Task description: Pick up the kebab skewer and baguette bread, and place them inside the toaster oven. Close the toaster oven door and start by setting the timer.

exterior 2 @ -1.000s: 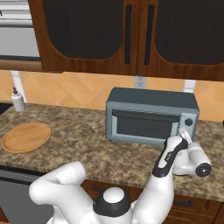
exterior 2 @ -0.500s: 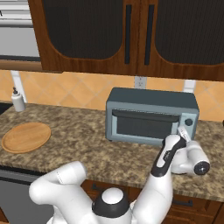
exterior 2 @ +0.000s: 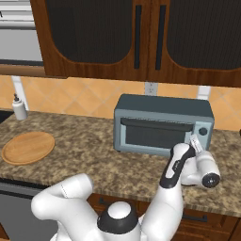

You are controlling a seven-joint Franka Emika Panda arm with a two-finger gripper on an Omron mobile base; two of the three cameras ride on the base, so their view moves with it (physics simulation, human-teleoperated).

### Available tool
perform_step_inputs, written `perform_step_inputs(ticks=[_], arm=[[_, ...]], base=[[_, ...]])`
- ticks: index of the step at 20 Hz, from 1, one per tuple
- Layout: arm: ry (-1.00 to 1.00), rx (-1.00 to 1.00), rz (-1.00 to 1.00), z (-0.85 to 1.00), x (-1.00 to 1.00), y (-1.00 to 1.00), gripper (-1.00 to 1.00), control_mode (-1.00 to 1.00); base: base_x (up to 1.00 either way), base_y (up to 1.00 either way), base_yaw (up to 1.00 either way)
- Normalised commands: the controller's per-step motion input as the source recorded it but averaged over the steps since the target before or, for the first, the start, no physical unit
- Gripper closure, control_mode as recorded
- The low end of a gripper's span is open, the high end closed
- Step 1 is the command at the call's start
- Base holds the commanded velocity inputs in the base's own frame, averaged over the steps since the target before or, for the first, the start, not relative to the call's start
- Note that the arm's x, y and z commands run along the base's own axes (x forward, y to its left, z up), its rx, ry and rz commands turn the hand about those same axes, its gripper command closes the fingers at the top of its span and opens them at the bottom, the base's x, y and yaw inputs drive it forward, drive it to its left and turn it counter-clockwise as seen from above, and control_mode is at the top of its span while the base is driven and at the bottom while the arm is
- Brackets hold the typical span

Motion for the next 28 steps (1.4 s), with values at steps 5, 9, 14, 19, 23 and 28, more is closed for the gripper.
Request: perform_step_inputs(ticks=[5,9,14,19,23,28], arm=[[0.0,0.08,-0.02,0.0,0.19,0.18,1.0,-1.0],[0.0,0.13,0.0,0.0,0.27,0.16,1.0,-1.0],[0.0,0.11,0.0,0.0,0.3,0.24,1.0,-1.0],[0.0,0.07,0.0,0.02,0.4,0.23,1.0,-1.0],[0.0,0.04,-0.02,0.02,0.5,0.08,1.0,-1.0],[0.02,0.0,-0.08,0.01,0.54,0.01,1.0,-1.0]], base=[[0.0,0.0,0.0],[0.0,0.0,0.0],[0.0,0.0,0.0],[0.0,0.0,0.0],[0.0,0.0,0.0],[0.0,0.0,0.0]])
